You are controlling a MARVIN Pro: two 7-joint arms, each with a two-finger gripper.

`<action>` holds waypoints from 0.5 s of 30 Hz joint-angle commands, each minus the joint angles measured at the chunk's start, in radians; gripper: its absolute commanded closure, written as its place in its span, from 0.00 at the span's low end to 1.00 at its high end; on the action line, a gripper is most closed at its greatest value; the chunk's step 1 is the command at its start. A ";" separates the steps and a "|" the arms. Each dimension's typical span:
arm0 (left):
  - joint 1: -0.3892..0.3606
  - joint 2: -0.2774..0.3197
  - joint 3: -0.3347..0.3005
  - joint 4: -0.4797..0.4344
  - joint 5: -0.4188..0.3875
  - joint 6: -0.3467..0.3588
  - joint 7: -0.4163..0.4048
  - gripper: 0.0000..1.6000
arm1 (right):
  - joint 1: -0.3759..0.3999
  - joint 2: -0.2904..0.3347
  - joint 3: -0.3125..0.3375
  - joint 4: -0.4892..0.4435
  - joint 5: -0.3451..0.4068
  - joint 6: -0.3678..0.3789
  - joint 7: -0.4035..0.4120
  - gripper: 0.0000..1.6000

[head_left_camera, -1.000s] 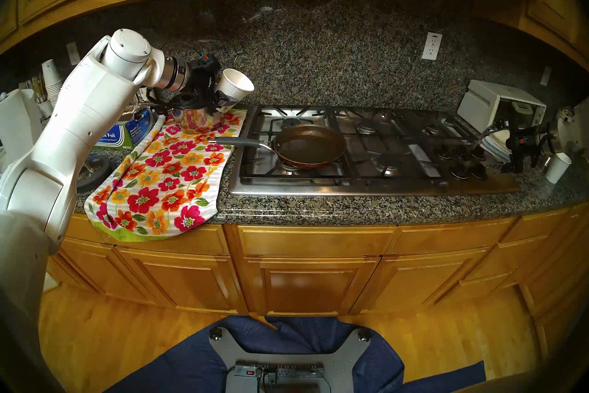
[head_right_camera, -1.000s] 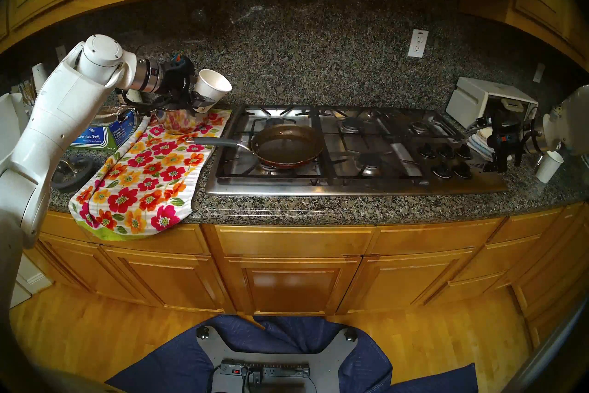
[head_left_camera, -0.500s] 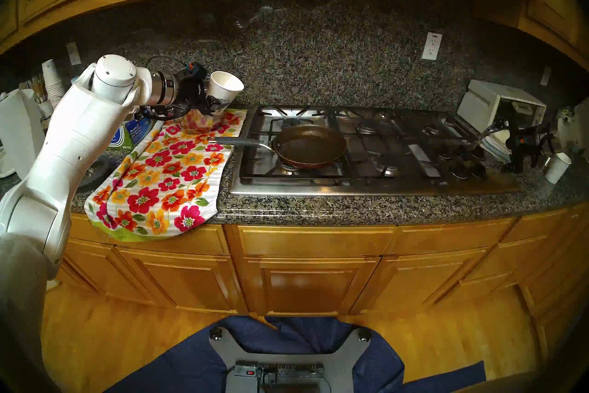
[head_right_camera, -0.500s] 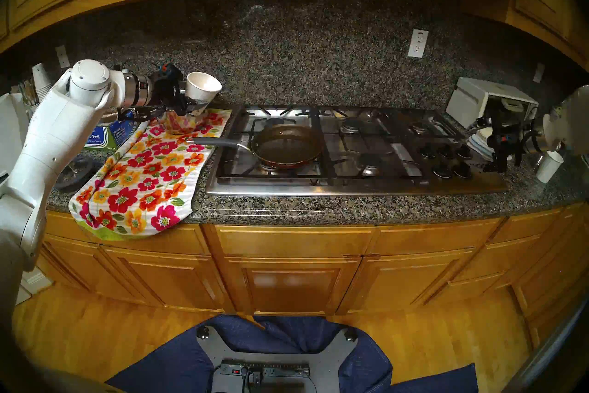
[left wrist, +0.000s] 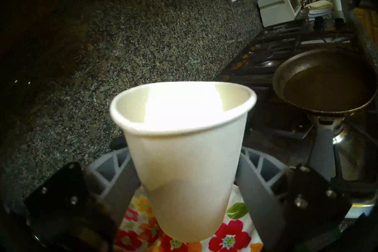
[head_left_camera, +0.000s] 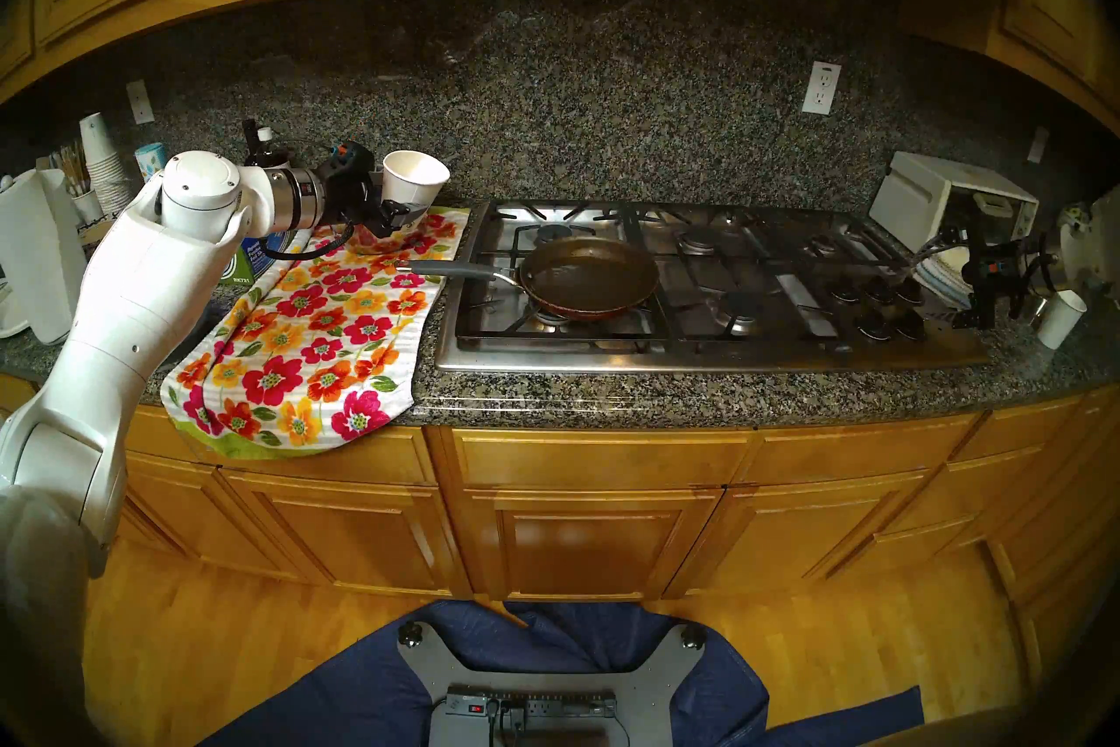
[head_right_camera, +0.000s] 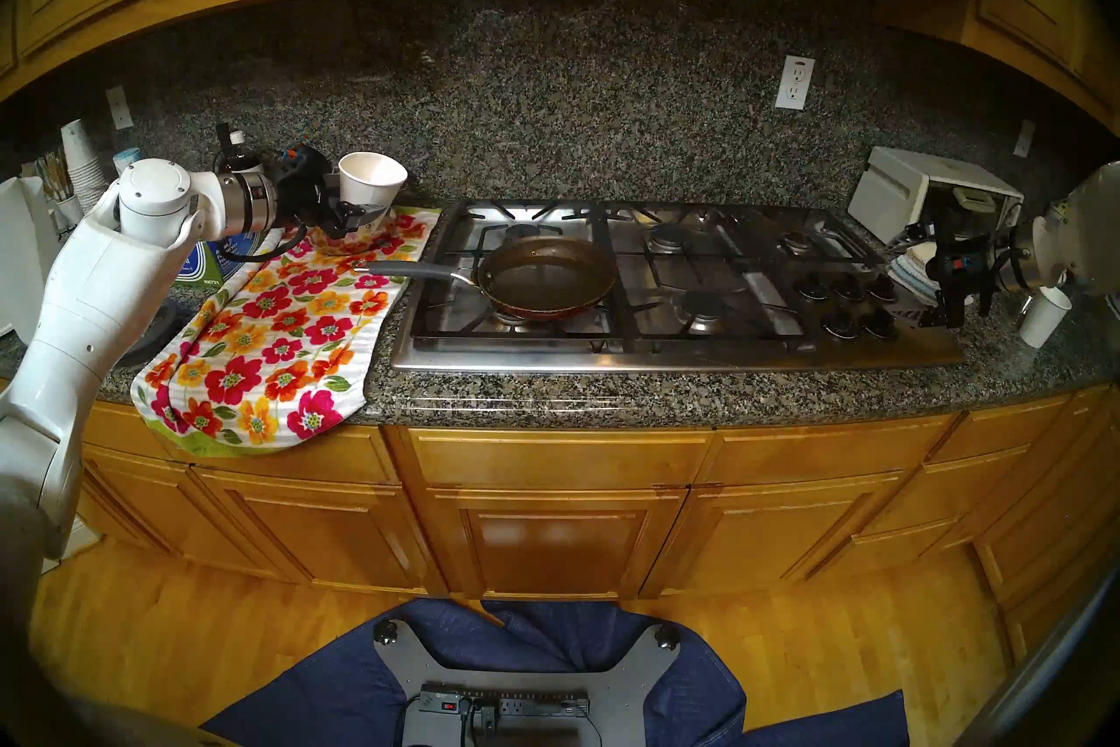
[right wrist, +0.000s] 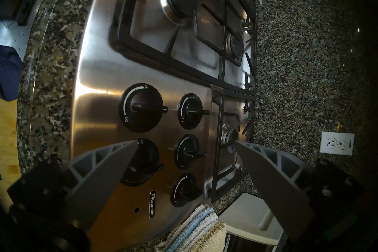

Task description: Pick up the water cup, pour water into the pot, turn on the stove

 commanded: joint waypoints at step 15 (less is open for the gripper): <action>0.166 0.012 -0.143 -0.084 -0.115 -0.027 0.103 0.29 | 0.025 -0.007 0.003 0.020 0.003 0.002 -0.012 0.00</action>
